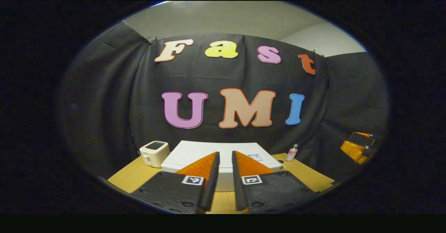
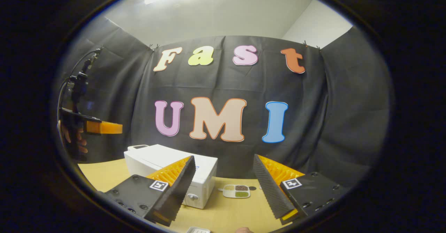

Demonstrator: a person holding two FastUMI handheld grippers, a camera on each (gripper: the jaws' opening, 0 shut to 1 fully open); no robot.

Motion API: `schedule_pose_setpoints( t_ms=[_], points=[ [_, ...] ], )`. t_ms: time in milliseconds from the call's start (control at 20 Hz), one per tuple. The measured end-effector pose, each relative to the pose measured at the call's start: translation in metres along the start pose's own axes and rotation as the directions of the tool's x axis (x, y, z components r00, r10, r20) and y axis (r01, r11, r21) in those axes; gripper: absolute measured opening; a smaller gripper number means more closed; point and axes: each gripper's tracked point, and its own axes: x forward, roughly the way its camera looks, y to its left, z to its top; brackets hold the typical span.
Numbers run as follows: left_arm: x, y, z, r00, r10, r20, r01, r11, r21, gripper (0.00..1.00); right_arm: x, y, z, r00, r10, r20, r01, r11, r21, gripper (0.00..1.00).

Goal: Open the microwave oven with the left hand, put the food in, and close the microwave oven.

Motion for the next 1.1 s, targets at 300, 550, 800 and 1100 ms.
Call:
schedule_pose_setpoints(
  t_ms=[300,550,800,1100],
  points=[
    [-0.027,0.002,-0.001,0.999,0.036,-0.005,-0.036,0.999,0.017,0.96,-0.011,0.000,0.011,1.000,-0.013,0.014,0.013,1.000,0.010,0.96],
    [-0.039,-0.003,0.000,0.999,0.035,-0.014,-0.035,0.999,0.007,0.93,-0.024,-0.002,0.011,1.000,-0.016,0.008,0.016,1.000,-0.003,0.96],
    [-0.041,-0.006,0.000,0.999,0.033,-0.014,-0.033,0.998,0.048,0.94,-0.031,-0.007,0.010,1.000,-0.030,-0.001,0.030,1.000,-0.008,0.96],
    [-0.040,-0.005,-0.002,0.999,0.041,-0.023,-0.040,0.998,0.050,0.93,-0.034,-0.005,0.013,0.999,-0.033,0.006,0.033,0.999,0.002,0.96]
  ],
)
